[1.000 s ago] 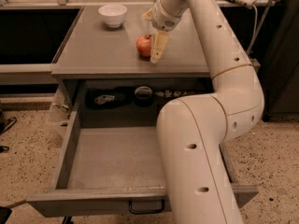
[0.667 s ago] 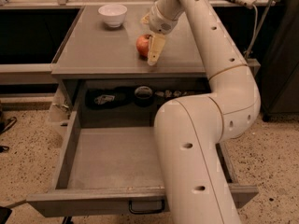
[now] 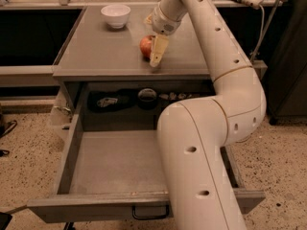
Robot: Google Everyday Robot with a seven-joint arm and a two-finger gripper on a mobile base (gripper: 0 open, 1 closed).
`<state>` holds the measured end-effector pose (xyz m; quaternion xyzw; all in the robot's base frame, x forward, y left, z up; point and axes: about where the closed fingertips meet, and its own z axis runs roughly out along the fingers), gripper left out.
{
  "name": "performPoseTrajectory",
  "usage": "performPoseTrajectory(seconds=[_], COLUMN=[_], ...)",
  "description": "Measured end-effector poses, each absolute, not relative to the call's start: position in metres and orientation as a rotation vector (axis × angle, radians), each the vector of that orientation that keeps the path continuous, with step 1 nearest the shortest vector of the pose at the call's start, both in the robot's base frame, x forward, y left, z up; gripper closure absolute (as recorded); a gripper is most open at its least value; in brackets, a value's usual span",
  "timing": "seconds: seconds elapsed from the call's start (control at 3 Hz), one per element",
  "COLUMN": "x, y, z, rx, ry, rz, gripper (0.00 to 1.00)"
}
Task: Place apple into top drawer
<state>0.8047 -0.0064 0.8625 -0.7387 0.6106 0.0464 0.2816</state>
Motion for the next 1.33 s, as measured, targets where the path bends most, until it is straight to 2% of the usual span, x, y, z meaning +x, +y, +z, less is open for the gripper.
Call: performPoseTrajectory(seconds=[1.0,1.33], x=[0.815,0.816], y=[-0.025,-0.025], z=[0.861,0.861], rx=[-1.902,-1.901], ry=[1.751,1.751], rz=[0.061,0.061], gripper=[0.00,0.19])
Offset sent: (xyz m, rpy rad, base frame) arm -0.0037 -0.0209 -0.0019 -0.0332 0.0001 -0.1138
